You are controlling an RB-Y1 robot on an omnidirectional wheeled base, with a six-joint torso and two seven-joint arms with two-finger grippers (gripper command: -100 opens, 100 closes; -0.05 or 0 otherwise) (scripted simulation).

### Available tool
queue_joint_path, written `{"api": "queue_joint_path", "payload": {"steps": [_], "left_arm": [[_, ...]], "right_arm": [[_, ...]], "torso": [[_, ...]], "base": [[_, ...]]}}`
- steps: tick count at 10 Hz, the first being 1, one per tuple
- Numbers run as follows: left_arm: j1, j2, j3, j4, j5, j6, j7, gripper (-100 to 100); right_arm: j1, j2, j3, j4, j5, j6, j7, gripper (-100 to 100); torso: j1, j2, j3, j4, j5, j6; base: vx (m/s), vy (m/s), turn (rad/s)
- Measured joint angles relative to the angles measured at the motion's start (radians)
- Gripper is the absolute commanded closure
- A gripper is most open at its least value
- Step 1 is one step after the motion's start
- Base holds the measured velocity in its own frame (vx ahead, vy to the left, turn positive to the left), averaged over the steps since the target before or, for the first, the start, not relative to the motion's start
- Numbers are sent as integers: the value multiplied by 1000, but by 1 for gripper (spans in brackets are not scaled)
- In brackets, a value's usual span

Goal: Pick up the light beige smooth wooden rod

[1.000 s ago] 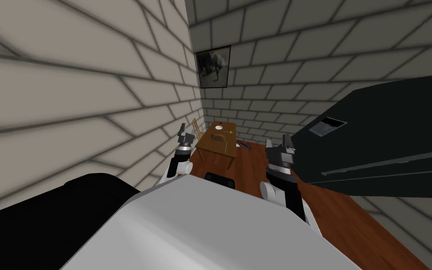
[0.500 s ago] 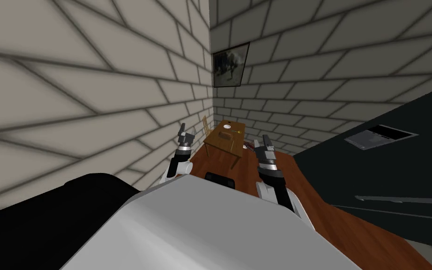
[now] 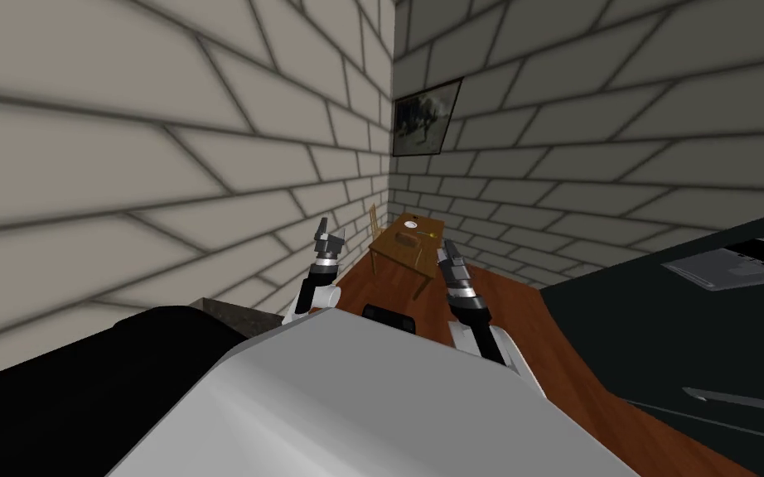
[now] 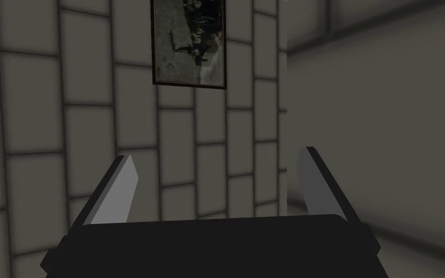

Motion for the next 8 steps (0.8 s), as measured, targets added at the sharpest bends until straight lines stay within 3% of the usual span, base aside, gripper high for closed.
{"api": "queue_joint_path", "payload": {"steps": [4, 5, 8], "left_arm": [[0, 0, 0, 0, 0, 0, 0, 0], [0, 0, 0, 0, 0, 0, 0, 0], [0, 0, 0, 0, 0, 0, 0, 0]], "right_arm": [[-3, -55, 76, 28, 110, 17, -18, -100], [-18, -69, 109, 43, 144, 32, -21, -100], [-20, -123, 149, 71, 230, 41, -40, -100]], "torso": [[0, 0, 0, 0, 0, 0], [1, -1, 0, 0, 0, -1], [0, -1, -1, 0, 0, 0]], "base": [[-56, 21, 237], [-35, 18, 174], [-39, 28, 303]]}}
